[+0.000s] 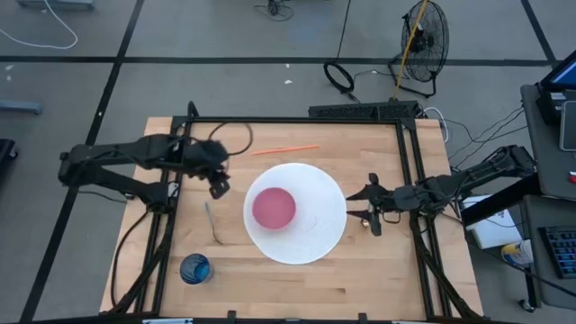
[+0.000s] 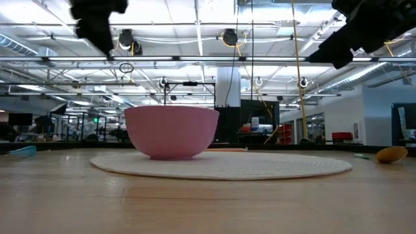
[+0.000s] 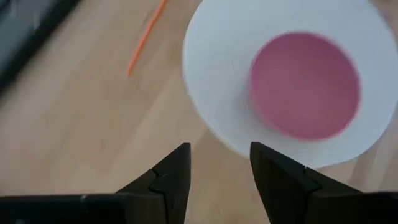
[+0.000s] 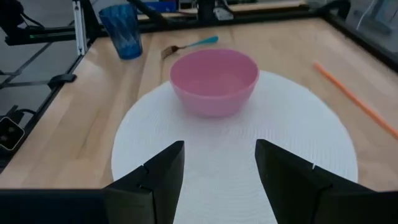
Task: Pick & Place Utensil
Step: Put the blue fork into the pink bowl
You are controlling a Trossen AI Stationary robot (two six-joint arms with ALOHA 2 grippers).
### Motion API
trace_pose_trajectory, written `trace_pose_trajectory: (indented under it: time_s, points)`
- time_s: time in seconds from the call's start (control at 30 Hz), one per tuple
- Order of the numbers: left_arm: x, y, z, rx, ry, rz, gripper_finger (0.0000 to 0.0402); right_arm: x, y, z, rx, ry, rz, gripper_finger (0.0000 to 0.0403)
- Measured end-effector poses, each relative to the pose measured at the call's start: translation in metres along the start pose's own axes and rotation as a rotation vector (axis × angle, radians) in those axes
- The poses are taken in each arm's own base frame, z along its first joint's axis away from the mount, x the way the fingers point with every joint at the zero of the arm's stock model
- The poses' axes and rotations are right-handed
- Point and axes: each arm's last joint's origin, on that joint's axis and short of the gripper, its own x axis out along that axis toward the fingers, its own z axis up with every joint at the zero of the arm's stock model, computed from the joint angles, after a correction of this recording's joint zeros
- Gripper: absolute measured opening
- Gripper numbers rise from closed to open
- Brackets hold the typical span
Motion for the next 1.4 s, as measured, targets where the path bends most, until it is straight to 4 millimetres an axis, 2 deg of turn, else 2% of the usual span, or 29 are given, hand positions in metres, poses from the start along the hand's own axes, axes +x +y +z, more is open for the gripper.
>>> trace_pose_trajectory:
  time_s: [0.13, 0.3, 0.53, 0.67, 1.2, 1.4]
  points:
    - [0.015, 0.008, -0.029, -0.274, 0.149, 0.098, 0.0173, 0.0, -0.001, 0.002, -0.02, -0.031, -0.046, 0.019]
    - [0.037, 0.016, -0.059, -0.506, 0.362, 0.251, 0.0172, 0.0, -0.002, 0.002, -0.022, -0.035, -0.066, 0.0187]
    - [0.065, 0.009, -0.077, -0.715, 0.42, 0.239, 0.0172, 0.0, -0.002, 0.0, -0.051, -0.008, -0.069, 0.0184]
    - [0.074, -0.003, -0.079, -0.788, 0.378, 0.207, 0.0172, 0.0, -0.003, -0.005, -0.072, 0.037, -0.078, 0.0183]
    - [0.109, -0.046, -0.109, -1.004, 0.373, 0.477, 0.0172, -0.001, -0.007, -0.016, -0.136, 0.152, -0.1, 0.0176]
    - [0.121, -0.06, -0.116, -1.043, 0.37, 0.482, 0.0172, -0.002, -0.005, -0.018, -0.138, 0.184, -0.046, 0.0176]
